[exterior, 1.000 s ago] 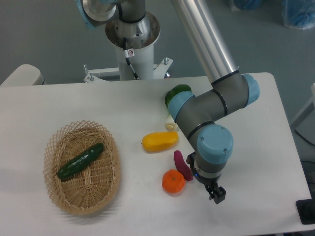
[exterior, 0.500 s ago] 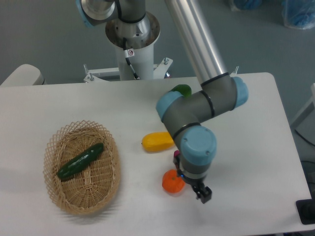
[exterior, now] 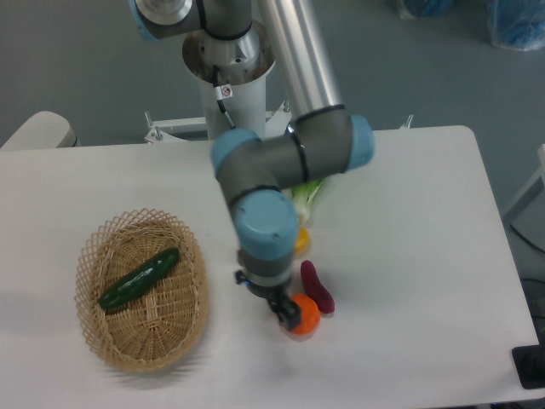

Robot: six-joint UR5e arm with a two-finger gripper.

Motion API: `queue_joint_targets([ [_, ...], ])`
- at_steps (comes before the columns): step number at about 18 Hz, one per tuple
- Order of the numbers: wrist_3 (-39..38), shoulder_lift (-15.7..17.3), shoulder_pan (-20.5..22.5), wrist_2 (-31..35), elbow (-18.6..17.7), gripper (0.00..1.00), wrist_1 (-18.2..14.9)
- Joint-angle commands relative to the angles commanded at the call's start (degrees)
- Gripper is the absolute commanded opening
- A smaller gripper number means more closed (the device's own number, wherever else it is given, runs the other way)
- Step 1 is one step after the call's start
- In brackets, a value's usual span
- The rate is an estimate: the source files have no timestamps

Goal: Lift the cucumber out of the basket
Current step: 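Lower the gripper over the green cucumber in the basket and grasp it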

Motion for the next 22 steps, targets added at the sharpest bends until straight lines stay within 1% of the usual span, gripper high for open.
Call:
queue_joint_targets([
  [2,-1.76,0.8,-2.02,-0.18,-2.55,1.0,0.35],
  [6,-9.04,0.8,-6.59,-0.27,-4.58,1.0,0.44],
  [7,-10.37,0.63,-7.91,-0.35,-5.28,1.0,0.88],
  [10,-13.27,0.19,-10.55,-0.35,-8.18,1.0,4.82],
  [12,-16.51,-0.34,-11.78,-0.27,-9.85,1.0,8.6],
  [13,-18.36,-0.78,-11.88,-0.27,-10.12,1.0,10.18],
  [14,-19.77,-1.22,-12.31,-0.35,-10.12,1.0,10.55],
  [17,-21.71,-3.32,-13.37,-0.27,-10.21,1.0,10.64],
  [19,-23.12,-3.51,-13.46,-0.35,-10.12,1.0,10.64],
  [22,-23.13,-3.51,-13.46,-1.4,-10.04,1.0,10.55],
])
